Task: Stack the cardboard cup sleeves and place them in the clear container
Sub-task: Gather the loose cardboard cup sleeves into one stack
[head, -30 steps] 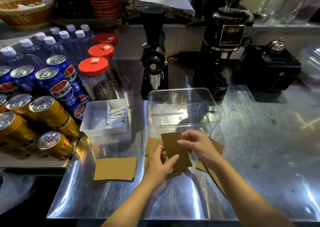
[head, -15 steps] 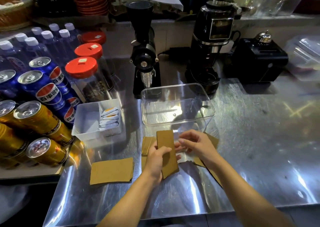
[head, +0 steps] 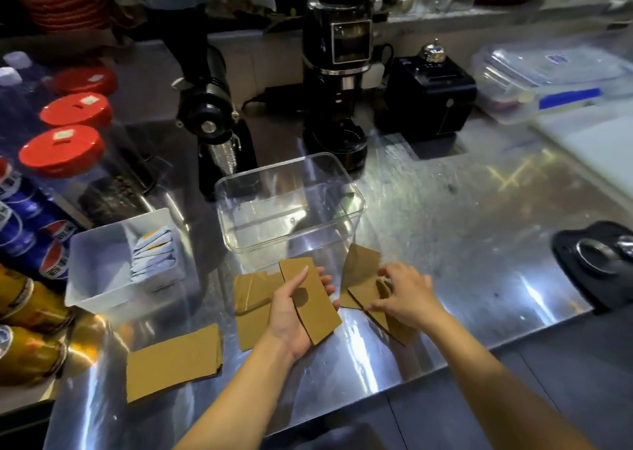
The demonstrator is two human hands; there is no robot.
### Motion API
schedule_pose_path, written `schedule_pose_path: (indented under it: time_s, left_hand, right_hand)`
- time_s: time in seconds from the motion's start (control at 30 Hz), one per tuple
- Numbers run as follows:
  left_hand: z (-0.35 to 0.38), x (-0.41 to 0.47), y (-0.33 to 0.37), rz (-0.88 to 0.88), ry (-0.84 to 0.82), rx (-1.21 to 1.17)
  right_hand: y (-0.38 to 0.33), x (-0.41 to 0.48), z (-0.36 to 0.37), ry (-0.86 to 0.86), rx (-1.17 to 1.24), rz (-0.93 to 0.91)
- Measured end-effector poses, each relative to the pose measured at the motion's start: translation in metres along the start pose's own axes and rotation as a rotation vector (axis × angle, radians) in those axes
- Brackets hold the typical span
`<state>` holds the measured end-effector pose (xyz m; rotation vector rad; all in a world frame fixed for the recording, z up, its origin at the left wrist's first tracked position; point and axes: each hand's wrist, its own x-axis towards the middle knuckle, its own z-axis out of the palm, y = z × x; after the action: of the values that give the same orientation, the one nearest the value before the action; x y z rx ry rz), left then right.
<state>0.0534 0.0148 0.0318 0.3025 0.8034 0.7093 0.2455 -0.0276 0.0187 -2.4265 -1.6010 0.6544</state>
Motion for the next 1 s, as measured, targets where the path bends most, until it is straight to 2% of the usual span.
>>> schedule_pose_path:
  time_s: [0.17, 0.27, 0.37, 0.53, 0.6, 0.67, 0.83, 1.0]
  left_hand:
    - [0.011, 0.008, -0.013, -0.042, -0.013, -0.002]
    - [0.015, 0.010, -0.019, -0.057, -0.013, 0.007]
    - [0.016, 0.011, -0.023, -0.056, 0.004, 0.004]
    - [0.014, 0.011, -0.023, -0.049, 0.063, -0.008]
    - [0.015, 0.011, -0.022, -0.051, 0.055, -0.032]
    - [0.017, 0.009, -0.022, -0.083, -0.001, -0.041]
    - [0.019, 0.002, -0.021, -0.152, -0.135, -0.052]
    - [0.008, 0.002, -0.017, -0.100, -0.080, -0.091]
  right_hand:
    - [0.015, -0.013, 0.006, 0.012, -0.159, 0.029]
    - [0.018, -0.015, 0.008, -0.016, -0.109, 0.042]
    - [0.020, -0.019, 0.005, -0.036, 0.216, 0.078]
    - [0.017, -0.023, -0.013, 0.080, 0.647, 0.104]
    - [0.008, -0.025, -0.021, 0.050, 0.869, 0.109]
    - [-0.005, -0.026, -0.024, -0.009, 0.961, 0.090]
    - [-0.041, -0.022, -0.009, -0.112, 0.930, -0.027]
    - [-0.060, -0.019, 0.007, -0.075, 0.736, -0.180]
